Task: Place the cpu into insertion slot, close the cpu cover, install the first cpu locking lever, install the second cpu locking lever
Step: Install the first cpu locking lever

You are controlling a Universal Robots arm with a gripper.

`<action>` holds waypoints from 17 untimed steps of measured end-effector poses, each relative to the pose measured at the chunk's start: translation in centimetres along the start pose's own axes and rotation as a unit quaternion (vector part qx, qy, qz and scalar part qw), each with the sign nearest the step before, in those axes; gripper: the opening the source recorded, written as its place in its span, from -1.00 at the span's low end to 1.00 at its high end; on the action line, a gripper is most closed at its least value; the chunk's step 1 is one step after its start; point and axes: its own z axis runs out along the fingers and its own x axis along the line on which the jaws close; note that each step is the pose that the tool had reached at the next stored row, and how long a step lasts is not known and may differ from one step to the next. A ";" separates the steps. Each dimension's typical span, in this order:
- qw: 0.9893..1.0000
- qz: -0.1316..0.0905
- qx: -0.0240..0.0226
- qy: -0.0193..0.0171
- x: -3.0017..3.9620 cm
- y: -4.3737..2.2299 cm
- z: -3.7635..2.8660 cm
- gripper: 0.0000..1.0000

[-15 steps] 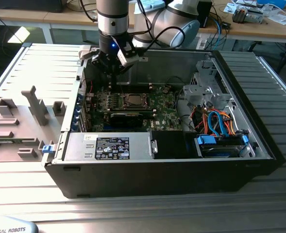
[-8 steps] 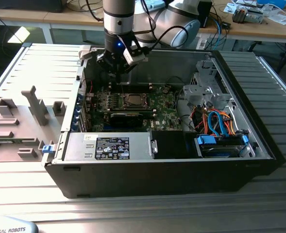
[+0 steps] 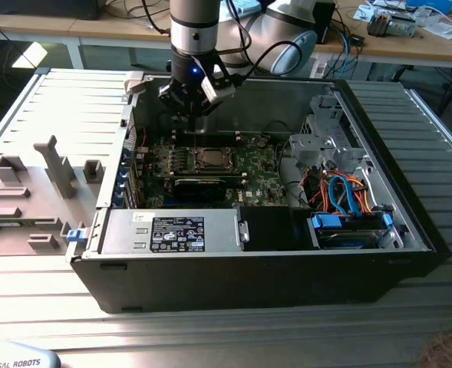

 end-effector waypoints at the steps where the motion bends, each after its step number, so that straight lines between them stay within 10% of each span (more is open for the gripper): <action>1: 1.000 0.000 0.000 0.000 -0.03 0.00 0.00 -0.79; 17: 1.000 0.000 0.002 0.000 -0.43 -0.04 0.05 -0.79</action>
